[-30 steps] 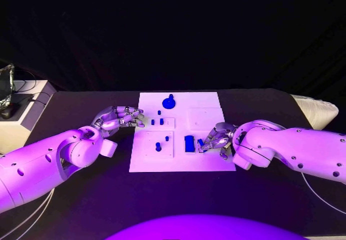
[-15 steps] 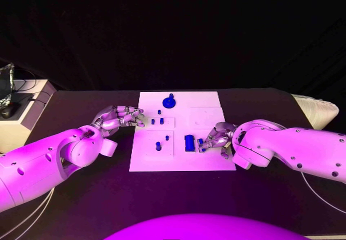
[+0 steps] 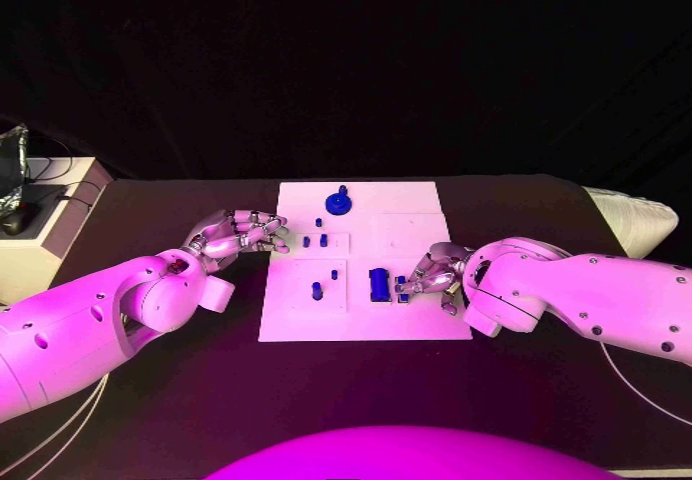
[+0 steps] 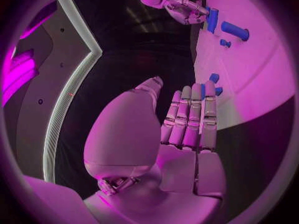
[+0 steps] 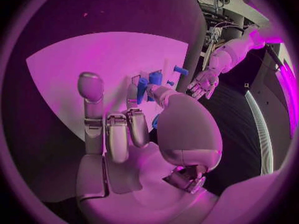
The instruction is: Assemble the parts on the task board
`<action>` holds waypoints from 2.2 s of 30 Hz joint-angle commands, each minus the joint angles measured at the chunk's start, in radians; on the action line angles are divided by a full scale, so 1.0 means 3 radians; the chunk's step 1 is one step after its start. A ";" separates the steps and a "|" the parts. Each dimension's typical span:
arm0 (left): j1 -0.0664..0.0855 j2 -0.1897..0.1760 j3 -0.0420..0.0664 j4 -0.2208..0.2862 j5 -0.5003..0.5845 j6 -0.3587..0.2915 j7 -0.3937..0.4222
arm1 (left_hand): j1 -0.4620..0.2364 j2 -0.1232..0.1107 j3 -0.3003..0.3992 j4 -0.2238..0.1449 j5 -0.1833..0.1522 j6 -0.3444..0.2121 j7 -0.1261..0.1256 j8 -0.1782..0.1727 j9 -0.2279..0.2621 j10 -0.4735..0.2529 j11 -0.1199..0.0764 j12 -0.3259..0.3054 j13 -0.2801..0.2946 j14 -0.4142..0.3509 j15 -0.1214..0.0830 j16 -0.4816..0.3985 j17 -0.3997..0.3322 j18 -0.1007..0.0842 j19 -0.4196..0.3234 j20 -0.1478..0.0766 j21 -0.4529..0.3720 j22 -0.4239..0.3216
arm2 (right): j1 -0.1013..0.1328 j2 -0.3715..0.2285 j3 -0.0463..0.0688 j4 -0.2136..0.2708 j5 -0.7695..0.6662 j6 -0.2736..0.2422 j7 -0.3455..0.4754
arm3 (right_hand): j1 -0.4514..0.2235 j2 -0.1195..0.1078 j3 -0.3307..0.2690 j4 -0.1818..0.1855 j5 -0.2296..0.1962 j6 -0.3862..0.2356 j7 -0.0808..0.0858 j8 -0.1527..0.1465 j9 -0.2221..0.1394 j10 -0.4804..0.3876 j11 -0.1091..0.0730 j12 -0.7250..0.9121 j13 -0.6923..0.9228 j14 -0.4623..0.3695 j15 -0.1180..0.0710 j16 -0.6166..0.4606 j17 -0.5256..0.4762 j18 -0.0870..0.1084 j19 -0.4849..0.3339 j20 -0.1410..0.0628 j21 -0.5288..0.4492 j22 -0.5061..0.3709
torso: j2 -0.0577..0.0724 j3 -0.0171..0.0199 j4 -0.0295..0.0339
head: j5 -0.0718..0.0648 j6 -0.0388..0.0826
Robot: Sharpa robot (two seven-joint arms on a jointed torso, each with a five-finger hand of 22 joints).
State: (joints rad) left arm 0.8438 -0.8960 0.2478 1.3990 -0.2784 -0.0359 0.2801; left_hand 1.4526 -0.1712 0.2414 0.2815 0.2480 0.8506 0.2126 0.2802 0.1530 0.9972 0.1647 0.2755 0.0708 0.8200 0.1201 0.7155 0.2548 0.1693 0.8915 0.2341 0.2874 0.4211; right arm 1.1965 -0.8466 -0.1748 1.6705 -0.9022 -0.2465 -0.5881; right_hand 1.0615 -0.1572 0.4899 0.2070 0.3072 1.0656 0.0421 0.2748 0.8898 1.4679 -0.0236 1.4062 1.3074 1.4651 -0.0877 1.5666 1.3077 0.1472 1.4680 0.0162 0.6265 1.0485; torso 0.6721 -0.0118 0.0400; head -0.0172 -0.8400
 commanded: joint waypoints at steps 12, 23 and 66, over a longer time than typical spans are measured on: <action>-0.0001 0.0009 0.0003 0.0002 -0.0010 0.0063 0.0014 | 0.0025 0.0001 -0.0019 -0.0008 -0.0015 -0.0022 0.0009 -0.0008 -0.0003 -0.0020 -0.0004 -0.0022 -0.0003 -0.0013 0.0012 -0.0014 0.0004 0.0033 0.0023 0.0002 -0.0018 -0.0005 | -0.0005 0.0015 -0.0001 -0.0043 -0.0179 0.0056 -0.0039 | -0.0001 -0.0040 -0.0040 0.0029 -0.0008 0.0005 0.0006 0.0021 -0.0006 0.0126 -0.0022 0.0016 0.0586 0.0352 -0.0024 0.0014 0.0877 -0.0038 0.0203 -0.0027 0.0042 -0.0005 | -0.0001 -0.0001 0.0002 | -0.0004 -0.0018; -0.0001 0.0009 0.0003 0.0002 -0.0010 0.0059 0.0015 | 0.0025 0.0001 -0.0019 -0.0008 -0.0015 -0.0022 0.0009 -0.0008 -0.0003 -0.0020 -0.0004 -0.0022 -0.0003 -0.0013 0.0012 -0.0014 0.0004 0.0033 0.0023 0.0002 -0.0018 -0.0005 | -0.0019 0.0032 -0.0001 -0.0056 -0.0237 0.0058 -0.0039 | -0.0064 -0.0139 -0.0199 0.0194 -0.0199 -0.0028 0.0026 0.0045 -0.0049 0.0112 -0.0004 -0.0010 0.0571 0.0352 -0.0009 0.0014 0.0877 -0.0046 0.0203 -0.0017 0.0110 -0.0054 | -0.0001 0.0000 0.0002 | -0.0002 -0.0022; 0.0005 0.0117 0.0014 -0.0169 0.0258 -0.0241 0.0281 | 0.0062 0.0034 -0.0027 0.0014 -0.0015 0.0010 -0.0017 0.0019 -0.0006 0.0094 -0.0033 -0.0031 -0.0003 0.0071 -0.0006 -0.0231 -0.0019 0.0033 0.0024 -0.0001 -0.0083 -0.0038 | -0.0010 0.0109 0.0062 -0.1146 0.1925 -0.0698 0.3081 | 0.0685 -0.0009 -0.0342 0.0163 -0.0199 -0.0519 0.0266 -0.0195 -0.0395 -0.0967 0.0209 -0.1827 -0.0586 -0.0083 0.0175 -0.0851 -0.0375 0.0113 -0.0060 0.0160 -0.1532 -0.1521 | -0.0163 0.0024 -0.0051 | -0.0018 0.0409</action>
State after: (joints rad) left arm 0.8437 -0.8656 0.2500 1.3508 -0.2395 -0.0684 0.3210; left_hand 1.4623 -0.1616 0.2359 0.2813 0.2480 0.8506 0.2126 0.2802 0.1524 1.0191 0.1537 0.2702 0.0721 0.8369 0.1183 0.6536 0.2512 0.1693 0.8952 0.2304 0.2642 0.4109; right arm 1.1939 -0.8235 -0.1574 1.3519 -0.4875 -0.4091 0.1375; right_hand 1.2586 -0.1578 0.3818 0.2553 0.2513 0.9136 0.1211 0.2191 0.7730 1.2066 0.0388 0.8975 1.1591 1.4491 -0.0367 1.3308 1.2181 0.1700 1.4547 0.0620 0.1772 0.6026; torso 0.6391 -0.0071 0.0305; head -0.0243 -0.7392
